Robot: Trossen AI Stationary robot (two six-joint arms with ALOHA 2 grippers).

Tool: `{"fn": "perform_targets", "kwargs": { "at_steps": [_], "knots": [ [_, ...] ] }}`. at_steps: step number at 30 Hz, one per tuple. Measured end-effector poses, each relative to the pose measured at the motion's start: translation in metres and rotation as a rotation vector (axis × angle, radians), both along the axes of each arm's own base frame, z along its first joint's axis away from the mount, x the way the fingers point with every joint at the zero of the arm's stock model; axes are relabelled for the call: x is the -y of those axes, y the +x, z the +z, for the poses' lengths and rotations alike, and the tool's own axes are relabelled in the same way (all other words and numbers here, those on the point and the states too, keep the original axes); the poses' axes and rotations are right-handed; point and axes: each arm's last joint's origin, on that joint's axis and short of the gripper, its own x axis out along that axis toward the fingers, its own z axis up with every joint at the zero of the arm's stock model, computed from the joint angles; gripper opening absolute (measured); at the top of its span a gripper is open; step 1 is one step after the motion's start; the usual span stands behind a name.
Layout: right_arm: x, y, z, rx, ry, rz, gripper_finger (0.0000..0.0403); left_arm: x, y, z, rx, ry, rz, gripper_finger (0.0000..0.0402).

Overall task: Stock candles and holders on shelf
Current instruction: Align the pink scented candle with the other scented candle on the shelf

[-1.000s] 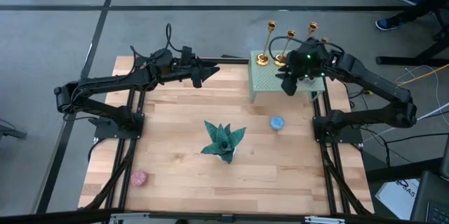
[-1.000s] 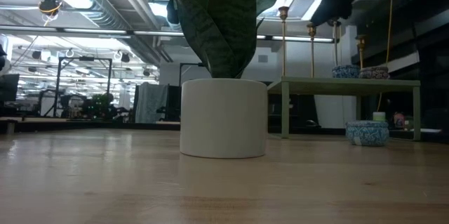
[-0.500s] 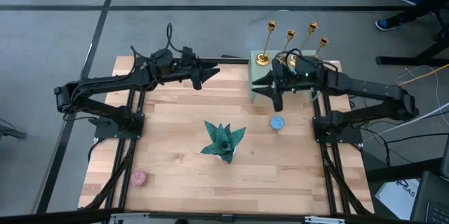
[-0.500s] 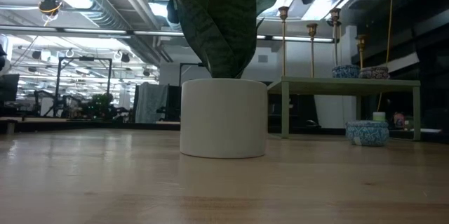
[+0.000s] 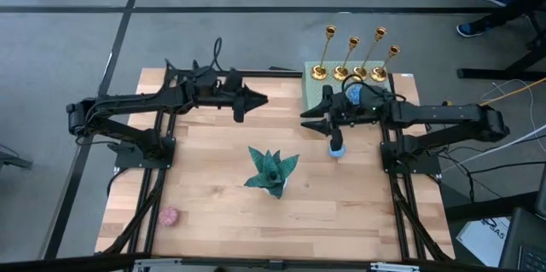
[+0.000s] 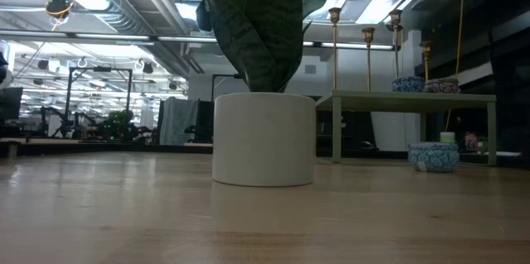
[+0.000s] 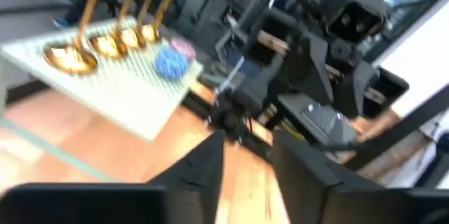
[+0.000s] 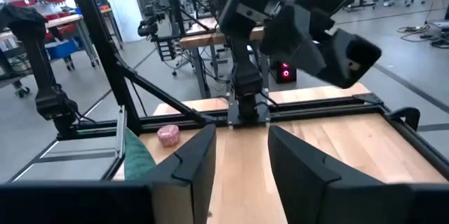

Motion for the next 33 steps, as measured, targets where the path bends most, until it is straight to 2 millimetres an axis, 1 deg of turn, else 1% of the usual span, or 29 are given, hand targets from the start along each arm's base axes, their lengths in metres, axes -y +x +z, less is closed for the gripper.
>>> {"fn": "perform_targets", "kwargs": {
  "at_steps": [5, 7, 10, 13, 17, 20, 22, 26, 30, 33],
  "knots": [
    [-0.002, 0.003, -0.006, -0.013, -0.002, -0.003, 0.0134, 0.011, 0.002, -0.007, -0.069, -0.059, -0.061, 0.002],
    [-0.002, 0.005, -0.009, -0.022, -0.001, -0.002, 0.0134, 0.015, 0.003, -0.008, -0.081, -0.07, -0.079, 0.0007],
    [-0.002, 0.007, -0.01, -0.028, 0.022, -0.005, 0.0134, 0.02, 0.004, -0.01, -0.097, -0.076, -0.109, 0.0002],
    [-0.007, 0.01, -0.012, -0.035, 0.099, 0.008, 0.0134, 0.023, 0.004, -0.01, -0.102, -0.049, -0.151, 0.0002],
    [-0.022, 0.015, -0.009, 0.019, 0.124, 0.064, 0.0134, 0.029, 0.005, -0.011, -0.103, -0.011, -0.202, 0.0002],
    [-0.036, 0.02, -0.009, 0.059, 0.091, 0.053, 0.0134, 0.036, 0.003, -0.011, -0.126, 0.009, -0.251, 0.0002],
    [-0.045, 0.024, -0.011, 0.081, 0.07, 0.022, 0.0134, 0.044, 0.0, -0.012, -0.159, 0.024, -0.281, 0.0002],
    [-0.058, 0.032, -0.014, 0.122, 0.081, -0.028, 0.0134, 0.064, -0.012, -0.013, -0.244, 0.082, -0.313, 0.0002],
    [-0.074, 0.041, -0.014, 0.229, 0.125, 0.02, 0.0134, 0.086, -0.025, -0.011, -0.292, 0.133, -0.376, 0.0002],
    [-0.088, 0.05, -0.007, 0.293, 0.145, 0.048, 0.0134, 0.102, -0.032, -0.013, -0.34, 0.145, -0.449, 0.0002]
  ]
}}
